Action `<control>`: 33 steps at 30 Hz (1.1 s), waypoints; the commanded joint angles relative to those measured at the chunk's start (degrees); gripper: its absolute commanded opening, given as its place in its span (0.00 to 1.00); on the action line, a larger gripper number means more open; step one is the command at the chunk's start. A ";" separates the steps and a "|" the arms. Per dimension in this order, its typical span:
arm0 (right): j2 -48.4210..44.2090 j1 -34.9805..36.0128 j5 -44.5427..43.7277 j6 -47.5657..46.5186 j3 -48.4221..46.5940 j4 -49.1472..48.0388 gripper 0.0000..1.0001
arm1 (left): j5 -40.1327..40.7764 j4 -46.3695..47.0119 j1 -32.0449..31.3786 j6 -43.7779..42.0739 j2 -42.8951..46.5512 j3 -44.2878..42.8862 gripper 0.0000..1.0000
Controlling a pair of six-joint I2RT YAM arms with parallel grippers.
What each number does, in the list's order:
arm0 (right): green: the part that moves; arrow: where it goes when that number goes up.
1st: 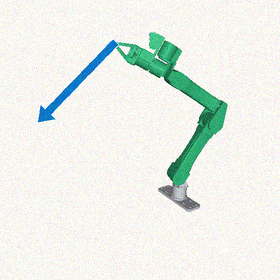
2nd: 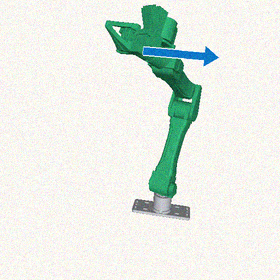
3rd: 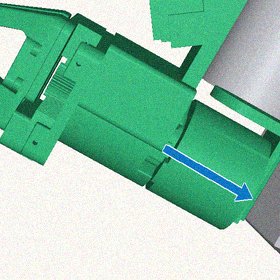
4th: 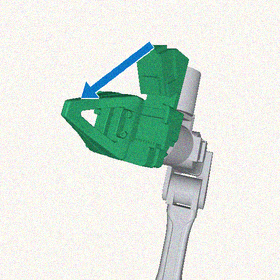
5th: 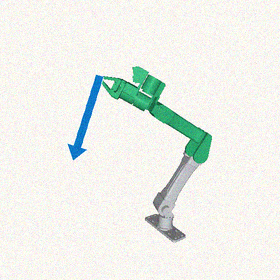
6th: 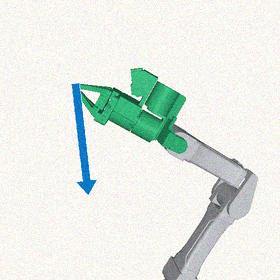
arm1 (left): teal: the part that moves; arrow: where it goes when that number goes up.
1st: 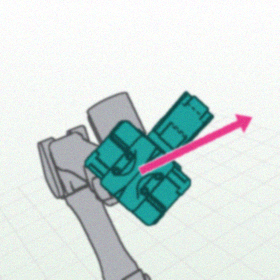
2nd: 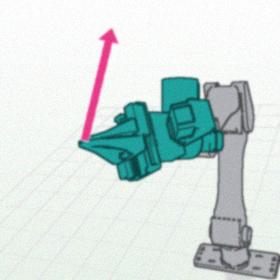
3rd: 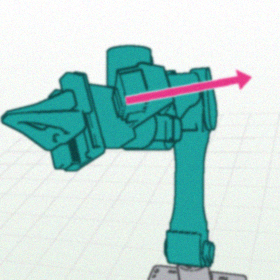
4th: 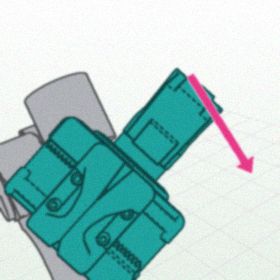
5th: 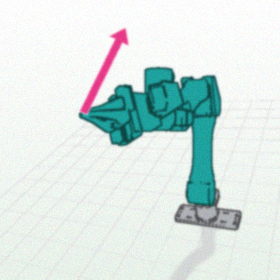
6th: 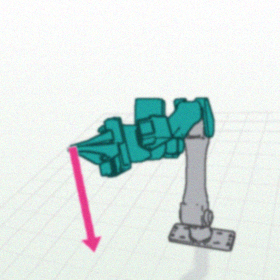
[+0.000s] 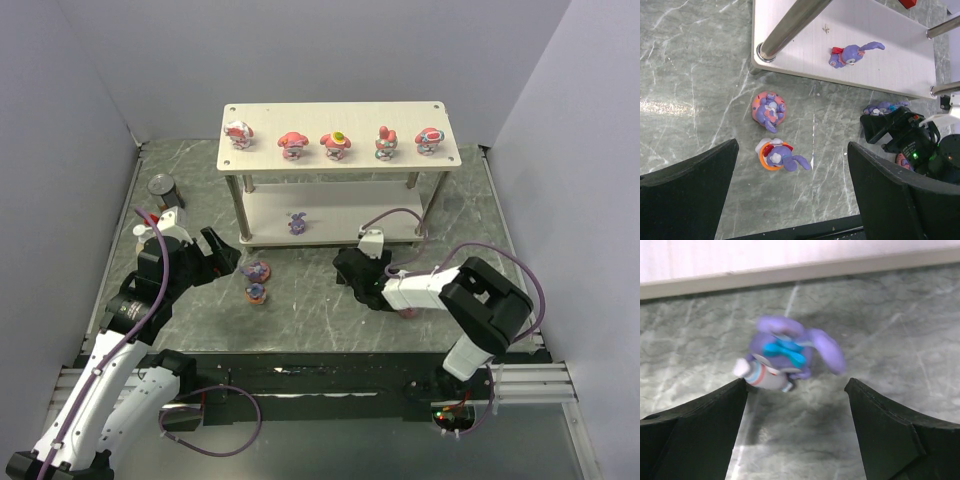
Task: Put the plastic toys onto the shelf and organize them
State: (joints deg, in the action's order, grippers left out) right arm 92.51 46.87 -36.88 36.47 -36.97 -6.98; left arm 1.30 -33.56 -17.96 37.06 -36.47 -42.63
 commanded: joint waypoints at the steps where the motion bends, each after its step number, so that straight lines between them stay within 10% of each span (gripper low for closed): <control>1: 3.29 -0.12 6.47 2.02 -3.19 3.64 0.88 | -0.86 2.71 0.29 -0.85 0.43 -0.08 0.96; 33: 11.02 -2.22 2.17 4.84 -9.52 6.28 0.62 | -0.86 2.71 0.29 -1.02 0.43 -0.08 0.96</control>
State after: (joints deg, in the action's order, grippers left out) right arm 100.51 45.54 -38.35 38.92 -46.89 -3.36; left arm 1.28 -33.39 -17.93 37.06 -36.47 -42.63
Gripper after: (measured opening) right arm 0.663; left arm 0.964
